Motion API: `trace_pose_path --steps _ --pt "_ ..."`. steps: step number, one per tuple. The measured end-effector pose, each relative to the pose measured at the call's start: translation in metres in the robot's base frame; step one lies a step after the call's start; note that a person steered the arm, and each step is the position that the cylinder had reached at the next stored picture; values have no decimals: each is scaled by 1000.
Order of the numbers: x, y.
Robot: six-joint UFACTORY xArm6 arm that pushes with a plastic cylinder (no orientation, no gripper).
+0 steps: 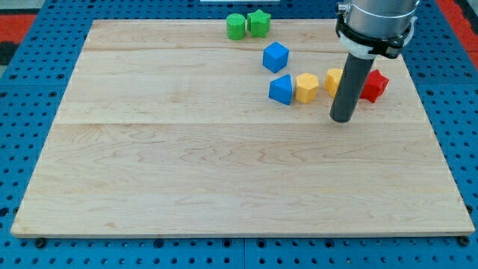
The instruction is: Point your arm at the blue cube
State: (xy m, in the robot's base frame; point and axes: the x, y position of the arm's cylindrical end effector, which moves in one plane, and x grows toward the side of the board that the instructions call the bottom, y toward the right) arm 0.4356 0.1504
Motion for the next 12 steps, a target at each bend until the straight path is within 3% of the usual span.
trace_pose_path --steps 2,4,8,12 --pt "-8 -8" --pt "11 -107" --pt "-112 -172" --pt "-172 -154"
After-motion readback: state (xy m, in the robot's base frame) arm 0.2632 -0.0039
